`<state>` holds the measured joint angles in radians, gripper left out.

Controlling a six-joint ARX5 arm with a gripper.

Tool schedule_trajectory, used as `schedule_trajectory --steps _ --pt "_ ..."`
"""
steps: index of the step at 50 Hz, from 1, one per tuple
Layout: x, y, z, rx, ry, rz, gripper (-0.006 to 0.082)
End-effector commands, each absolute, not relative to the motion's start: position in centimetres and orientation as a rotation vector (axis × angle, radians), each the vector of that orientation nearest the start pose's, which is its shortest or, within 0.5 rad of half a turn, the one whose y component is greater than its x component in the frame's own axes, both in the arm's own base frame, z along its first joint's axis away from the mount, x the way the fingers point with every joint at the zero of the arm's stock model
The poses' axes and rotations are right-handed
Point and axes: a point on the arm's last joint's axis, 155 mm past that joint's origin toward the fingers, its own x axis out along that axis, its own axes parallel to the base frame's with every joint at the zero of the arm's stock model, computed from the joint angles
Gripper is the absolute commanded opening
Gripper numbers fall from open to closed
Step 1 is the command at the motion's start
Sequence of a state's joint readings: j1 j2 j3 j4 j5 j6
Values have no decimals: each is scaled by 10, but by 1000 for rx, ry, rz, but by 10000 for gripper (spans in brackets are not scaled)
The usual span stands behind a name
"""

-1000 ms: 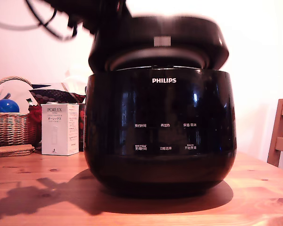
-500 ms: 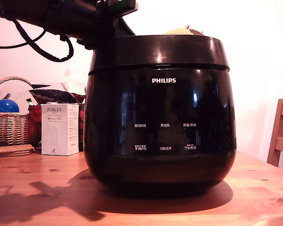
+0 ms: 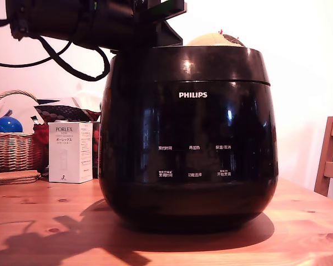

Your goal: Close the rice cooker by pressing the lid down with medium force

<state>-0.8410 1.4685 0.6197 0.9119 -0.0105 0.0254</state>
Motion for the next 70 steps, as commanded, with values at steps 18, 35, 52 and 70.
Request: schedule_trajectory --steps 18,35,52,70 --pt "290 -317 236 25 -66 -823 -19" --pt "309 -248 301 30 -210 -646 -19" --pt "338 -160 277 102 -36 -446 -21" --pt "335 -76 250 122 138 -228 -21"
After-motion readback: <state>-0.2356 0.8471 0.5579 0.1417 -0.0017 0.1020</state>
